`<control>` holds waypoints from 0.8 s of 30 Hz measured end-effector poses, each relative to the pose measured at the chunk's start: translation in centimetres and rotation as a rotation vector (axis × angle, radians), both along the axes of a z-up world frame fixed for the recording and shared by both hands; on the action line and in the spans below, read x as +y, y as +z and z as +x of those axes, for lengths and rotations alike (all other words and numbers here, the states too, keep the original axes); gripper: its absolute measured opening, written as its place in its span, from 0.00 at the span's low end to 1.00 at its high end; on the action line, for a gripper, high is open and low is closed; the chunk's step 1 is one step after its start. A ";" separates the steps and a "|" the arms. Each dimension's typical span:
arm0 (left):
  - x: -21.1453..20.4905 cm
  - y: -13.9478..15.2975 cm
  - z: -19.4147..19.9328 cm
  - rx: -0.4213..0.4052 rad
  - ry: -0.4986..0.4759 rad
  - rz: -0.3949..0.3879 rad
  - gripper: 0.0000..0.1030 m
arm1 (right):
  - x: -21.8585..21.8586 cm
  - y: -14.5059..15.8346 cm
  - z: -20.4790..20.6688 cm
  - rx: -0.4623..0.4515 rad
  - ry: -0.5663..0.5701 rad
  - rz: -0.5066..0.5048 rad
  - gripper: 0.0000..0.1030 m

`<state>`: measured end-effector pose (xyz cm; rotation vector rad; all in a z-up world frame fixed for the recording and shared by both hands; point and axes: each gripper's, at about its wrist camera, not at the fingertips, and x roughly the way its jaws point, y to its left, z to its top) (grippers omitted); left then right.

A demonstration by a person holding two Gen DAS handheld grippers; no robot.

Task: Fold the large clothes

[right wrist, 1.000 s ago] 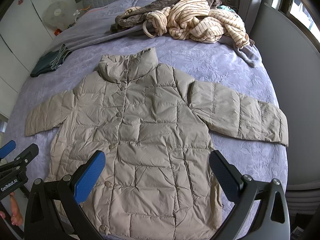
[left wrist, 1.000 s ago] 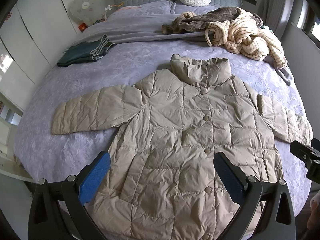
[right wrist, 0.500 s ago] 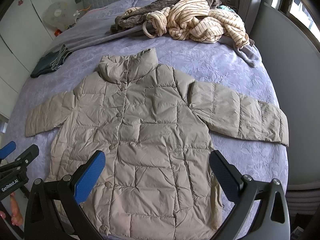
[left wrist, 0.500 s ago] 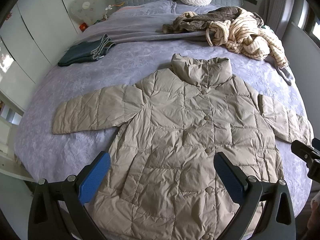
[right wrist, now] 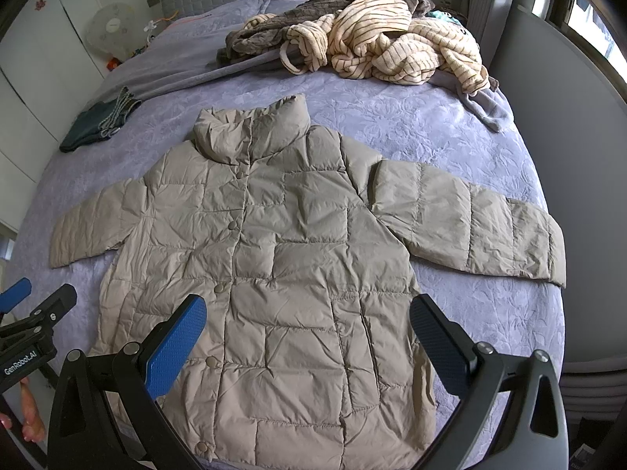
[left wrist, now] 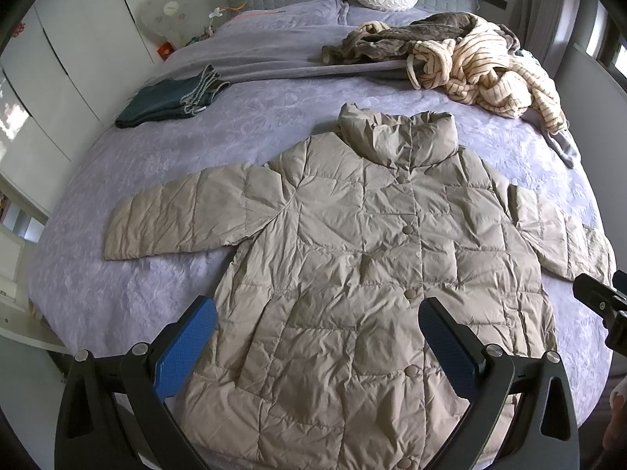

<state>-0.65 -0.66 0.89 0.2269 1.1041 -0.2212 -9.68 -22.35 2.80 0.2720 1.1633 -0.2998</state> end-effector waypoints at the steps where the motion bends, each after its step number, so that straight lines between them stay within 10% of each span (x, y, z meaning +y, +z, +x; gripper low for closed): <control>1: 0.0 0.0 0.0 0.000 0.000 0.000 1.00 | 0.1 0.0 0.0 0.000 0.000 0.000 1.00; 24: 0.0 0.0 0.1 0.001 0.000 0.001 1.00 | 0.1 -0.1 0.1 0.000 0.001 -0.001 1.00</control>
